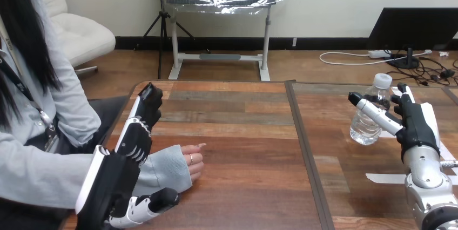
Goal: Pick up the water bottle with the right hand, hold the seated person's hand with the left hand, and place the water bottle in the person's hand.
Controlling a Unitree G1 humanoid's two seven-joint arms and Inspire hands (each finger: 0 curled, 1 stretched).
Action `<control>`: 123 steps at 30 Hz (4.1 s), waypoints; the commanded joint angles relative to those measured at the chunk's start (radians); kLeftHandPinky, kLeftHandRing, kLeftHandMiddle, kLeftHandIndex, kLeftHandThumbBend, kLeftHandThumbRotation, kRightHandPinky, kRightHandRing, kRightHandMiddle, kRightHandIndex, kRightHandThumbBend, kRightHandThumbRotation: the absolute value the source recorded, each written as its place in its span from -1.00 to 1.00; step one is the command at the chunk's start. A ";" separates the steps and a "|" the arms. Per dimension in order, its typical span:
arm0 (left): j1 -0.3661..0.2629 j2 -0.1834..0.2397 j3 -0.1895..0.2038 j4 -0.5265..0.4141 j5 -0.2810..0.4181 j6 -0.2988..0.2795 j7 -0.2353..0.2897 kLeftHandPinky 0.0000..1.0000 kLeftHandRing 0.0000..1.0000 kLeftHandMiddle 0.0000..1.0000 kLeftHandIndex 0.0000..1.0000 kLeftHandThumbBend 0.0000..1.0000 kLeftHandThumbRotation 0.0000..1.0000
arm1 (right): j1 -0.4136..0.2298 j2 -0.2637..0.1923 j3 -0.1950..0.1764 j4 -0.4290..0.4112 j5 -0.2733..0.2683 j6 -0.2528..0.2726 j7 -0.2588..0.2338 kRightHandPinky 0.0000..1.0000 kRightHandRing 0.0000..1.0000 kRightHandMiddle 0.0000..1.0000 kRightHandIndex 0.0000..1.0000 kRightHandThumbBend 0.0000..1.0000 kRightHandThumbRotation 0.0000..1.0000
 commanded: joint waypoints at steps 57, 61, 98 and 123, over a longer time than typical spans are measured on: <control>0.046 0.030 0.025 -0.127 0.022 0.000 0.030 0.85 1.00 1.00 1.00 1.00 0.31 | -0.185 0.040 -0.045 0.007 0.038 0.116 0.046 0.76 0.86 0.87 0.98 1.00 -0.28; 0.046 0.031 0.023 -0.130 0.018 0.003 0.028 0.84 1.00 1.00 1.00 1.00 0.30 | -0.189 0.042 -0.048 0.008 0.040 0.120 0.050 0.75 0.86 0.86 0.97 1.00 -0.33; 0.083 0.030 0.028 -0.193 0.031 0.047 0.047 0.83 0.98 0.99 0.92 1.00 0.28 | -0.208 0.085 -0.094 0.005 0.095 0.133 0.036 -0.19 0.04 0.17 0.16 0.87 -1.00; 0.078 0.025 0.022 -0.195 0.031 0.052 0.042 0.86 0.98 0.97 0.90 1.00 0.26 | -0.201 0.092 -0.079 0.002 0.080 0.111 0.025 -0.18 -0.08 -0.01 -0.03 0.73 -1.00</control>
